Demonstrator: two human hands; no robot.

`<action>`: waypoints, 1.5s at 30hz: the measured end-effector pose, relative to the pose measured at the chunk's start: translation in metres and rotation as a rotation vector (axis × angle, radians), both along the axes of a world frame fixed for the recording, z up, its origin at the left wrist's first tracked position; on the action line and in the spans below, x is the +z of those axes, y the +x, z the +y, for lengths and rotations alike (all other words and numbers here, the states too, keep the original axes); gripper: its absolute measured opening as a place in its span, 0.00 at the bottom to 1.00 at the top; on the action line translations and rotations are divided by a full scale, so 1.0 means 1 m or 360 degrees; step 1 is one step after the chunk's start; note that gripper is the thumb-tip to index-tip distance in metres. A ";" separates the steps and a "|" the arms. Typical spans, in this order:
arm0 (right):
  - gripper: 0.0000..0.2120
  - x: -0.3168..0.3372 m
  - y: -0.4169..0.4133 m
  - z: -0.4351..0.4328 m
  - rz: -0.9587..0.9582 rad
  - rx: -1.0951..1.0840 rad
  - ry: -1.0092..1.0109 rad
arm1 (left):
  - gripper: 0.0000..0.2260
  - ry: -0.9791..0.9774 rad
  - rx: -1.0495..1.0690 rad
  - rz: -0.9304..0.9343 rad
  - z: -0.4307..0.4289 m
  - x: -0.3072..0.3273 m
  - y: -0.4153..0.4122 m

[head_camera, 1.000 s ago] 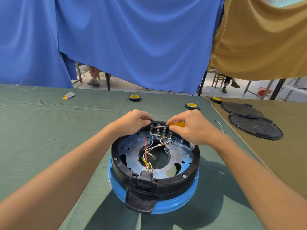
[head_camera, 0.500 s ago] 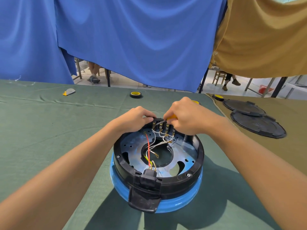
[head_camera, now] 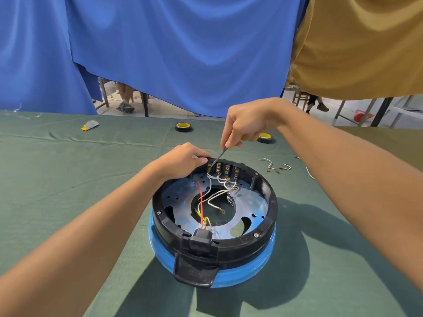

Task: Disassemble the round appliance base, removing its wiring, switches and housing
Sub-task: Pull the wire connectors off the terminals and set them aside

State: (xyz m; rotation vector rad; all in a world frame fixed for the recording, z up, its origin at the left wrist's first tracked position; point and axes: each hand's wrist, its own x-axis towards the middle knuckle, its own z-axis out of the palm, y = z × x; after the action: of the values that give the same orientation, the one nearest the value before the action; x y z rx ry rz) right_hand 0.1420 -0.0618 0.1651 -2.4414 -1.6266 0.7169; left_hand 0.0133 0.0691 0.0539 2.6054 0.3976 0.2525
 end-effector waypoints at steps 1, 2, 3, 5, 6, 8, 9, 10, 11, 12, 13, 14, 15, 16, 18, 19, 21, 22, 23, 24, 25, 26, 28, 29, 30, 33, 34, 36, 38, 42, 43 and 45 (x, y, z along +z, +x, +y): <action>0.07 -0.001 0.001 0.000 0.0016 -0.0003 0.0004 | 0.14 0.0001 0.0002 -0.0001 0.000 0.000 0.000; 0.07 -0.002 0.002 0.000 0.0015 0.0001 0.0020 | 0.14 0.0003 0.0004 -0.0004 0.000 0.000 0.000; 0.07 -0.004 0.003 -0.001 -0.0004 0.0013 0.0046 | 0.14 0.0005 0.0006 -0.0008 -0.001 0.000 0.000; 0.07 -0.009 0.004 -0.004 -0.0071 0.0048 0.0113 | 0.14 0.0005 0.0011 -0.0017 -0.001 0.000 0.000; 0.07 -0.012 0.005 -0.006 -0.0095 0.0060 0.0149 | 0.14 0.0004 0.0013 -0.0019 -0.001 0.000 0.000; 0.06 -0.019 0.010 -0.011 -0.0037 0.0046 0.0213 | 0.14 -0.0002 0.0014 -0.0020 -0.001 0.000 -0.001; 0.06 -0.023 0.014 -0.015 0.0054 0.0014 0.0241 | 0.14 -0.0005 0.0012 -0.0022 -0.001 -0.001 0.000; 0.06 -0.027 0.018 -0.019 0.0165 -0.0024 0.0263 | 0.14 -0.0004 0.0010 -0.0025 -0.001 -0.001 0.000; 0.07 -0.031 0.022 -0.022 0.0278 -0.0059 0.0279 | 0.14 0.0002 0.0008 -0.0029 -0.001 -0.001 0.000; 0.07 -0.035 0.025 -0.025 0.0376 -0.0089 0.0288 | 0.14 0.0007 0.0005 -0.0034 0.000 -0.001 0.000; 0.07 -0.038 0.028 -0.027 0.0449 -0.0111 0.0290 | 0.14 0.0008 0.0001 -0.0039 0.000 -0.001 0.000; 0.08 -0.039 0.029 -0.028 0.0493 -0.0121 0.0289 | 0.14 0.0009 -0.0003 -0.0043 0.000 -0.002 0.000; 0.08 -0.040 0.030 -0.028 0.0512 -0.0121 0.0284 | 0.13 0.0010 -0.0007 -0.0044 0.000 -0.002 0.000; 0.08 -0.040 0.031 -0.027 0.0511 -0.0116 0.0277 | 0.13 0.0011 -0.0012 -0.0044 0.000 -0.003 0.000; 0.07 -0.036 0.030 -0.022 0.0464 -0.0095 0.0259 | 0.13 0.0011 -0.0014 -0.0040 0.000 -0.003 0.000; 0.07 -0.033 0.029 -0.019 0.0432 -0.0082 0.0241 | 0.13 0.0012 -0.0013 -0.0040 0.000 -0.003 0.000; 0.06 -0.028 0.029 -0.011 0.0388 -0.0058 0.0186 | 0.14 0.0020 -0.0007 -0.0040 0.001 -0.003 0.000; 0.07 -0.025 0.030 -0.008 0.0381 -0.0052 0.0152 | 0.14 0.0021 -0.0004 -0.0039 0.001 -0.003 0.001; 0.07 -0.023 0.031 -0.005 0.0384 -0.0050 0.0114 | 0.14 0.0024 -0.0003 -0.0038 0.001 -0.003 0.001; 0.07 -0.022 0.033 -0.002 0.0396 -0.0055 0.0077 | 0.14 0.0029 -0.0002 -0.0039 0.001 -0.003 0.001; 0.07 -0.021 0.035 0.001 0.0415 -0.0064 0.0042 | 0.14 0.0032 -0.0002 -0.0040 0.001 -0.003 0.001; 0.07 -0.020 0.037 0.003 0.0438 -0.0072 0.0011 | 0.14 0.0031 -0.0002 -0.0040 0.001 -0.003 0.001; 0.07 -0.020 0.040 0.006 0.0473 -0.0083 -0.0029 | 0.14 0.0028 -0.0002 -0.0040 0.001 -0.003 0.000; 0.06 -0.020 0.040 0.007 0.0479 -0.0086 -0.0038 | 0.14 0.0026 0.0001 -0.0042 0.001 -0.003 0.000; 0.06 -0.020 0.040 0.007 0.0481 -0.0087 -0.0035 | 0.14 0.0024 0.0004 -0.0043 0.001 -0.003 0.000; 0.06 -0.022 0.036 -0.001 0.0435 -0.0073 0.0079 | 0.14 0.0033 0.0009 -0.0054 0.000 -0.003 0.000; 0.06 -0.024 0.033 -0.005 0.0371 -0.0052 0.0156 | 0.14 0.0036 0.0015 -0.0059 0.000 -0.003 -0.001; 0.06 -0.030 0.025 -0.018 0.0120 0.0030 0.0319 | 0.14 0.0035 0.0018 -0.0069 -0.001 -0.003 -0.001; 0.06 -0.039 0.018 -0.031 -0.0161 0.0096 0.0417 | 0.14 0.0027 0.0009 -0.0068 -0.002 -0.003 -0.002; 0.07 -0.057 0.012 -0.046 -0.0325 0.0084 0.0548 | 0.13 0.0019 0.0003 -0.0056 -0.003 -0.001 -0.002; 0.07 -0.057 0.013 -0.046 -0.0326 0.0090 0.0553 | 0.14 0.0021 0.0006 -0.0052 -0.003 -0.001 -0.003; 0.08 -0.053 0.015 -0.042 -0.0272 0.0130 0.0510 | 0.14 0.0026 0.0007 -0.0043 -0.003 0.000 -0.003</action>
State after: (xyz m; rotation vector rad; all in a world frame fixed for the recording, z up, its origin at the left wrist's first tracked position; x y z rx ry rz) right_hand 0.1573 -0.1034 0.1119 -2.2672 -1.7521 0.2356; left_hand 0.0104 0.0664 0.0538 2.6144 0.3932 0.2931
